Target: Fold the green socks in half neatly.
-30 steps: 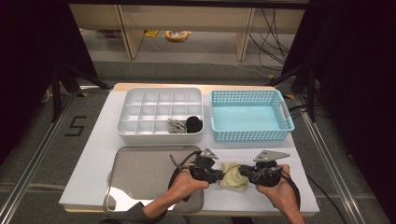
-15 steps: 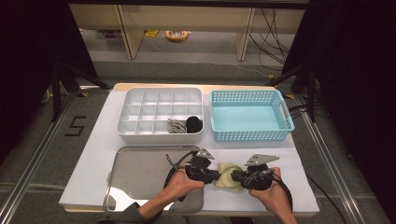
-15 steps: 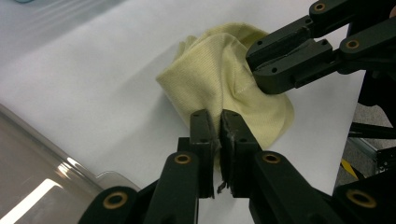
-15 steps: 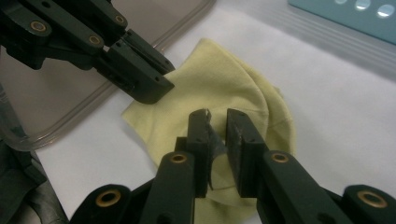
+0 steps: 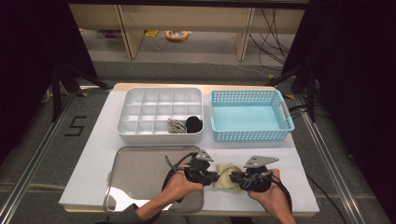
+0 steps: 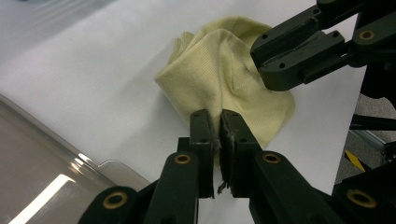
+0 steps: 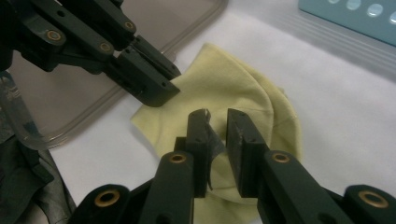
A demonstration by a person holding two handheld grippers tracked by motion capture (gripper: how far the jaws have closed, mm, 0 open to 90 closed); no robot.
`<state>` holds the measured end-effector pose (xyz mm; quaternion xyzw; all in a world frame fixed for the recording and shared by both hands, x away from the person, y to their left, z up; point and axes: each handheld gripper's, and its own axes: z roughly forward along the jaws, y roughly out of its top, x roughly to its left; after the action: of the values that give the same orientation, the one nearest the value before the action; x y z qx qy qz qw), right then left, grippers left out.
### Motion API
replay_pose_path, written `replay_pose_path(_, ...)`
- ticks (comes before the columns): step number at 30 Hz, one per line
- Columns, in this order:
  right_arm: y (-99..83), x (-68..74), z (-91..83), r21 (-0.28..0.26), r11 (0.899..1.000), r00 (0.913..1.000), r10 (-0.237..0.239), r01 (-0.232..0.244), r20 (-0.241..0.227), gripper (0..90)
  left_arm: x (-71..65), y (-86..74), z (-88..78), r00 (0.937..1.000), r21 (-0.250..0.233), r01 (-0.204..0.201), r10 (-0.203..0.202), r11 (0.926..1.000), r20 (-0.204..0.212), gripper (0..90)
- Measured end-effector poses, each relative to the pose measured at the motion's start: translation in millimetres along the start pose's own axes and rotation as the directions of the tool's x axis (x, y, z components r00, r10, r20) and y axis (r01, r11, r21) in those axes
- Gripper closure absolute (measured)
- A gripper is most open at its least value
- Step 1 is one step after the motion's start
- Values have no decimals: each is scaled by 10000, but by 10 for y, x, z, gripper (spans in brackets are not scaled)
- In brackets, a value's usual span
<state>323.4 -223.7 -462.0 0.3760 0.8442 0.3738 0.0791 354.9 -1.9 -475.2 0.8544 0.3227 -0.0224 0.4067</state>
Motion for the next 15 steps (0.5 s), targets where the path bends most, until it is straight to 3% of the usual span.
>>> replay_pose_path(4, -2, 39, 19, 125, 9999, 10000, 18, -17, -97, 797, 5, 7, -29, 10000, -58, -71, 71, 10000, -22, 833)
replay_pose_path(7, -16, 41, 67, 77, 9996, 9997, -260, 260, -24, 797, -2, 8, -38, 10000, -67, -12, 12, 10000, -50, 834)
replay_pose_path(13, -54, 55, 154, 751, 9972, 9998, -81, 69, 166, 797, -5, 4, -37, 10000, -26, -73, 73, 10000, -21, 836)
replay_pose_path(15, -50, 56, 147, 568, 9983, 9998, -143, 135, 143, 796, -4, 7, -43, 10000, -33, -79, 79, 10000, -49, 838)
